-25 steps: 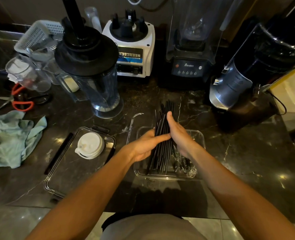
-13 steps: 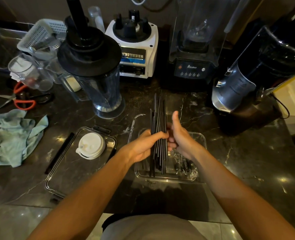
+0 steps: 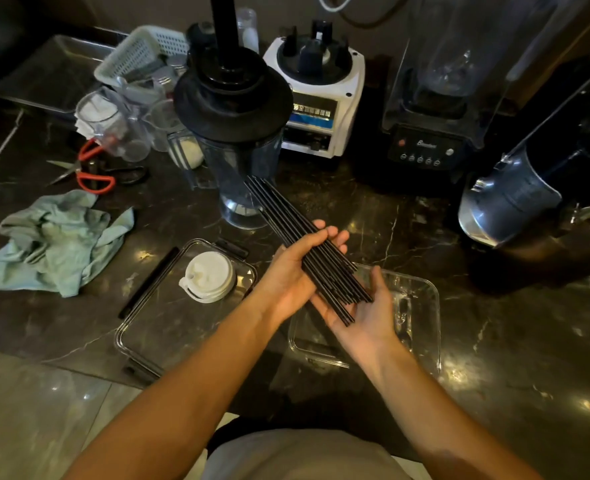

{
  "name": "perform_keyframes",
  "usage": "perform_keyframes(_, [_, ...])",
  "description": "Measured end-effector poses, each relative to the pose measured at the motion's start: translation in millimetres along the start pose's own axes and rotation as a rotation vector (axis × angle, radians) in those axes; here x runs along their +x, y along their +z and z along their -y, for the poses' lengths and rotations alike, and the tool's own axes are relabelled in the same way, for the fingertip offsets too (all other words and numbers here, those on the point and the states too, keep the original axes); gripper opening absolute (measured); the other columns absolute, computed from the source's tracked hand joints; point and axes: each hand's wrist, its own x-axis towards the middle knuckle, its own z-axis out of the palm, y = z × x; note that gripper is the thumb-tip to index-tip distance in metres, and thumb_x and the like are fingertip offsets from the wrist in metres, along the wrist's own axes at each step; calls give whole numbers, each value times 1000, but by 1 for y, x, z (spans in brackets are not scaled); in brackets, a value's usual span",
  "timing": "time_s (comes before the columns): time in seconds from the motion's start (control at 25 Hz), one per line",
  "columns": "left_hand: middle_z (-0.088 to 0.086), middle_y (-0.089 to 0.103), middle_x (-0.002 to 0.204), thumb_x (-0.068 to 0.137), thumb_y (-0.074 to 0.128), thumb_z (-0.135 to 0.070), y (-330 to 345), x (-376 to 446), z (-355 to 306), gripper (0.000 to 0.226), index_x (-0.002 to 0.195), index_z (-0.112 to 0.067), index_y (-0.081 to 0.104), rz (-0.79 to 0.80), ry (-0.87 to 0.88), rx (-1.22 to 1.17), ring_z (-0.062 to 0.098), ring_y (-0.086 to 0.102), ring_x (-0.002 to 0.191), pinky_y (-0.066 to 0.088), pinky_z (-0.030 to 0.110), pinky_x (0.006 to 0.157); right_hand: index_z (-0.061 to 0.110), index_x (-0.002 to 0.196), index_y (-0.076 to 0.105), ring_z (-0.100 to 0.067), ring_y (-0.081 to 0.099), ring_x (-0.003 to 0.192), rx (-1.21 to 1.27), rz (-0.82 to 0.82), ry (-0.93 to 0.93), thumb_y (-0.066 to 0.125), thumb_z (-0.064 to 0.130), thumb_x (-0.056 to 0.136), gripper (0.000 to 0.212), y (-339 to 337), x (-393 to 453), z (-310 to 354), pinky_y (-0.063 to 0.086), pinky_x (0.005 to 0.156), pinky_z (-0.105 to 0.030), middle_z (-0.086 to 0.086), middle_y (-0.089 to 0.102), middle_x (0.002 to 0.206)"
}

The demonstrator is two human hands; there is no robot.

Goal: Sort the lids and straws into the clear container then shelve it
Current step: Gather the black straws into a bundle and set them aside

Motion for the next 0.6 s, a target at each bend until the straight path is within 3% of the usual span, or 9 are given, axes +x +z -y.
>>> perform_keyframes(0.28, [5,72,104,96,64,-6,-10,-21,5,15,104,-16,71,-53,61,-87,22,69,115,45,42,113,5,130,61,-35,71,112,-102,-108,-8,36,56,106,61,24,19,-10,53,104,-45,-24,72,123])
perform_keyframes(0.4, [6,70,104,96,63,-3,-17,-33,-4,20,110,-17,68,-47,111,-131,23,66,114,42,45,115,6,129,64,-36,70,116,-137,-84,-9,37,61,104,66,30,22,-19,49,109,-48,-24,72,125])
perform_keyframes(0.6, [7,70,103,99,60,-4,-25,-50,-9,18,103,-17,71,-87,145,-115,25,66,118,40,48,118,9,129,65,-35,73,111,-339,-26,34,32,65,103,70,49,28,-36,53,102,-48,-23,74,119])
